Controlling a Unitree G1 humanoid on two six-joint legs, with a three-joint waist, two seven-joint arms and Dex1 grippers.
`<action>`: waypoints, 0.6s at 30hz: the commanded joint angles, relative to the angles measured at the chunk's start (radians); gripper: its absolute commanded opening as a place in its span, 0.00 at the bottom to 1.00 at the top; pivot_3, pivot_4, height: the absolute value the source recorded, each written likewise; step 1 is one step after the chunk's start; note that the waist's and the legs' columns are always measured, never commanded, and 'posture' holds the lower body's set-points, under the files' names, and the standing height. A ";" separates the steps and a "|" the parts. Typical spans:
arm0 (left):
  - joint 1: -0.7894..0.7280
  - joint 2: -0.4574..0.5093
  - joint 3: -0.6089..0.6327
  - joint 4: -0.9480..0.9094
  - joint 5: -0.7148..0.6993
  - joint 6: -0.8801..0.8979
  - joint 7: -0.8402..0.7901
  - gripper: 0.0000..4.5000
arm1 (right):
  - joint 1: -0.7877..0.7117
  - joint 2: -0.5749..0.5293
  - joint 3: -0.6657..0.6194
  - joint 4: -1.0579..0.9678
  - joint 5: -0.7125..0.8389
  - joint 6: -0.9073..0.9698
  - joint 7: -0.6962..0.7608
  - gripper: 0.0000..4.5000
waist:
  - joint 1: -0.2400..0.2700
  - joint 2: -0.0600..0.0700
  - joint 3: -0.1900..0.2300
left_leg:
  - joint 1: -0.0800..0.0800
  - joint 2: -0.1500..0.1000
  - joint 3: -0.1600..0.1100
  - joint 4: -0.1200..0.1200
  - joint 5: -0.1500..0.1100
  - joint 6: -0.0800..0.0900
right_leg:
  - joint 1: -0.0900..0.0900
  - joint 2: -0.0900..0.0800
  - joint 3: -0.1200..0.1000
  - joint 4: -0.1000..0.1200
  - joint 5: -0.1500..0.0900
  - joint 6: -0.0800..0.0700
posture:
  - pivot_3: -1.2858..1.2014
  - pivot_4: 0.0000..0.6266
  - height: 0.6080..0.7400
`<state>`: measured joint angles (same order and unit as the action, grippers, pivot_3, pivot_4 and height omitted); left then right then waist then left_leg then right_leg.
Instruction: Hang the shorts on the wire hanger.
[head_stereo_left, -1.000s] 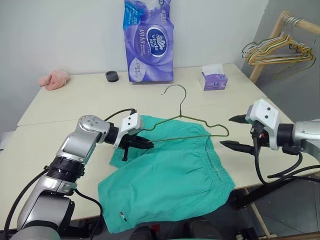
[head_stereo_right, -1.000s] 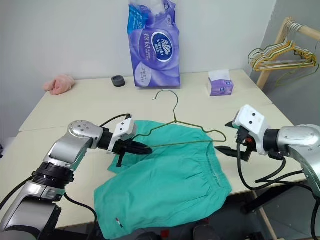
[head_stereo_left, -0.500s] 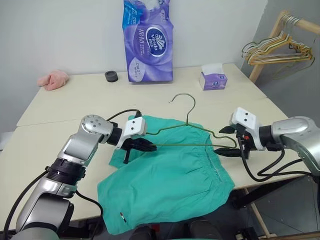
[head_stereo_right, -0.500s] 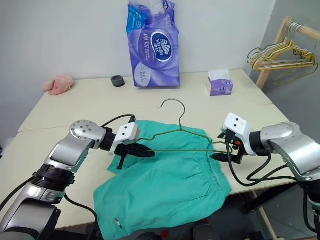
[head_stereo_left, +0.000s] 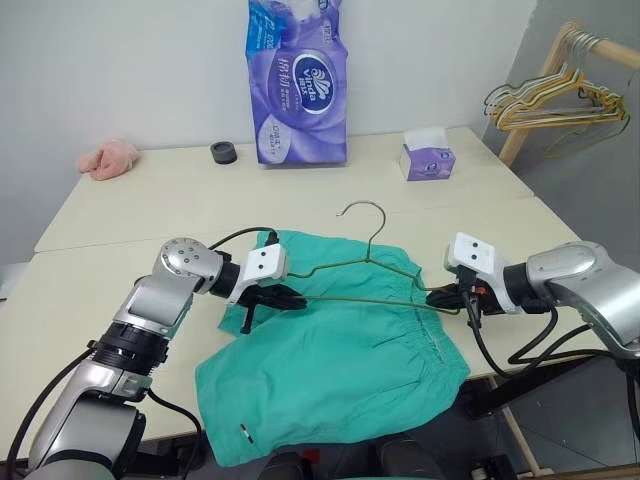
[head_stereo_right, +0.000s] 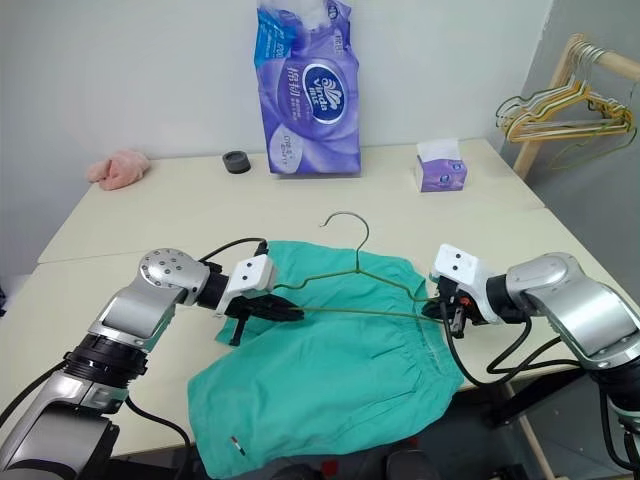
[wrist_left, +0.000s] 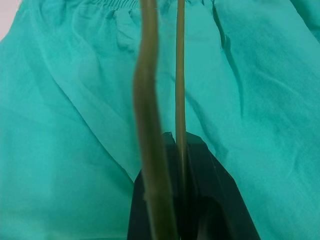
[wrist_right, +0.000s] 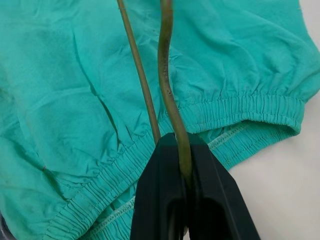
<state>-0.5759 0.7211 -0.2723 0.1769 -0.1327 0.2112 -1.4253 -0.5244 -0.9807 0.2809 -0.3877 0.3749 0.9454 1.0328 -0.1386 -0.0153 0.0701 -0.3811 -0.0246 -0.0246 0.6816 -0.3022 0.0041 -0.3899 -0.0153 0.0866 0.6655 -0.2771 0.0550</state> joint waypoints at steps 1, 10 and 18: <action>-0.016 -0.012 0.010 -0.033 -0.013 -0.004 0.009 0.00 | -0.011 0.005 0.018 -0.014 -0.022 -0.017 -0.001 0.01 | 0.000 0.000 0.000 | 0.000 0.000 0.000 0.000 0.000 0.000 | 0.000 0.000 0.000 0.000 0.000 0.000 | 0.46 0.06 1.00; -0.013 -0.011 0.010 -0.072 -0.013 0.019 0.015 0.00 | -0.007 0.013 -0.016 -0.013 -0.023 -0.048 0.014 0.12 | 0.000 0.000 0.000 | 0.000 0.000 0.000 0.000 0.000 0.000 | 0.000 0.000 0.000 0.000 0.000 0.000 | 0.46 0.06 1.00; -0.022 -0.008 0.006 -0.104 -0.010 0.038 0.019 0.00 | 0.015 -0.056 -0.027 -0.050 -0.013 -0.036 0.066 0.68 | 0.000 0.000 0.000 | 0.000 0.000 0.000 0.000 0.000 0.000 | 0.000 0.000 0.000 0.000 0.000 0.000 | 0.45 0.06 1.00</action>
<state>-0.5756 0.7125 -0.2794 0.1101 -0.1326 0.2444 -1.4101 -0.5147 -1.0202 0.2731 -0.4031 0.3549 0.9093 1.0845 -0.1386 -0.0152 0.0699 -0.3811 -0.0246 -0.0248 0.6817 -0.3022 0.0041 -0.3898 -0.0154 0.0862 0.6657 -0.2771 0.0550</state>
